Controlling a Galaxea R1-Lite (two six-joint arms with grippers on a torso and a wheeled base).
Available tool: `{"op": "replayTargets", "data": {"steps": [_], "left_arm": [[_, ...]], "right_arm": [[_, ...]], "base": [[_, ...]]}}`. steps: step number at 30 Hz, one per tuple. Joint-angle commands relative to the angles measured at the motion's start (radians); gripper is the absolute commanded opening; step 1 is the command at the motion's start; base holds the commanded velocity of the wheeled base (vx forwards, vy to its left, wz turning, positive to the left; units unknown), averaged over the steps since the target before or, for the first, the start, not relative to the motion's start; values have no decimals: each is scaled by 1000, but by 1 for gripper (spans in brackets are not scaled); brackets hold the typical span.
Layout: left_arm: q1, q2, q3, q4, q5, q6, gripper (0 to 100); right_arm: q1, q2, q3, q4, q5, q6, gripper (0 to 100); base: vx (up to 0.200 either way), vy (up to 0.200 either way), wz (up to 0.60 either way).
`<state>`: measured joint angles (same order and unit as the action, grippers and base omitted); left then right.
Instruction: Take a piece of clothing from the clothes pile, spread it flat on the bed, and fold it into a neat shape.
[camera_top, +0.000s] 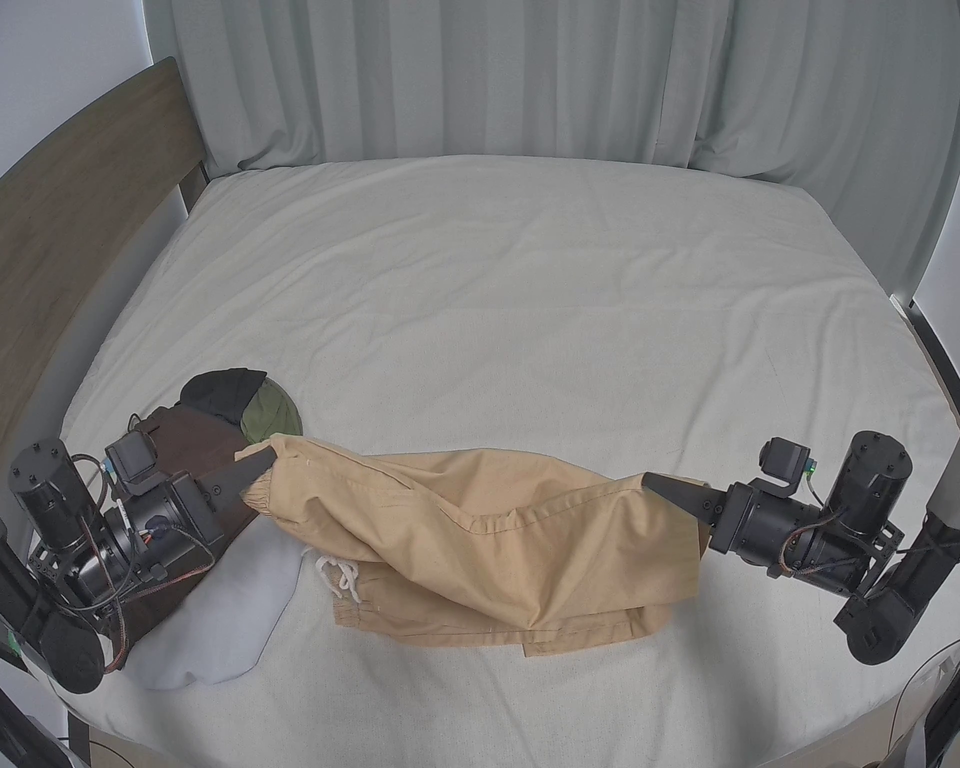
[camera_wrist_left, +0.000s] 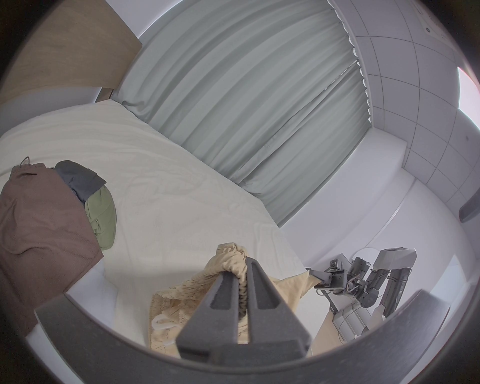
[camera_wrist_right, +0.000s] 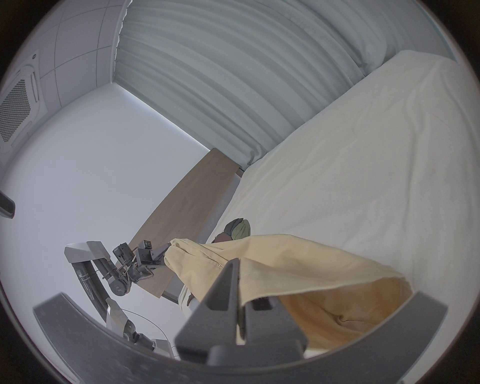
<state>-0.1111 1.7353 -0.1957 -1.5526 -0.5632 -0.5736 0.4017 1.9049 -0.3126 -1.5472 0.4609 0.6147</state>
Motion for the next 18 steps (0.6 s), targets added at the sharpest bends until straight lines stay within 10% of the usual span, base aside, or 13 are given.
{"op": "replayTargets", "data": {"steps": [1, 18], "left_arm": [[-2, -2, -24, 0, 2, 1, 0], [-4, 18, -87, 0, 3, 1, 0]], "right_arm": [[-7, -9, -3, -1, 1, 0, 0], [-44, -32, -42, -2, -24, -1, 0]], "base": [[0, 0, 0], [0, 0, 0]]}}
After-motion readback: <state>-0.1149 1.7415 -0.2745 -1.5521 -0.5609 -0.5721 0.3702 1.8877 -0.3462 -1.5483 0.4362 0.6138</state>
